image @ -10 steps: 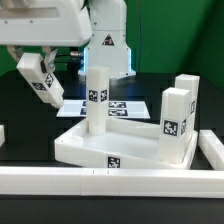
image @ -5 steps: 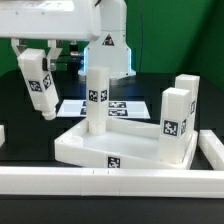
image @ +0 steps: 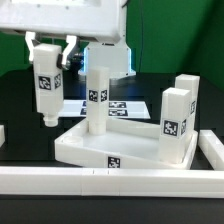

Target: Assemble desk

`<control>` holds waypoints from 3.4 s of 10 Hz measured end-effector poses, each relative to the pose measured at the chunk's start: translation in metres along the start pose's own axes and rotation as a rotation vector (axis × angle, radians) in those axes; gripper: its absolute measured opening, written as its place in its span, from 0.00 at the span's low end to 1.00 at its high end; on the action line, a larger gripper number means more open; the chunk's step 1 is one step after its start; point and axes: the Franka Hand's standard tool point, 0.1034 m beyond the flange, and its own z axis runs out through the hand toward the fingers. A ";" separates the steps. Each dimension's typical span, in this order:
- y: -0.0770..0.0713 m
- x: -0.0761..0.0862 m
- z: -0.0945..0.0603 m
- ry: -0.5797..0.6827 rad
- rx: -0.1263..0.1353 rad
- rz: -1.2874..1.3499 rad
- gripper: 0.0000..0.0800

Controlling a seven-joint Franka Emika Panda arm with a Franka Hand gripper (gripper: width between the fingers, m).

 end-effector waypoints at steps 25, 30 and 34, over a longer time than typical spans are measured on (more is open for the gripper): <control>-0.034 -0.019 0.024 0.023 -0.014 -0.048 0.36; -0.034 -0.019 0.025 0.030 -0.015 -0.050 0.76; -0.030 -0.013 0.018 0.014 -0.007 -0.055 0.81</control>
Offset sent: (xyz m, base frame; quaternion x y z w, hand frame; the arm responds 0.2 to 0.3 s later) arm 0.0179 0.0235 0.0057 0.0316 -0.0036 0.0434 0.9985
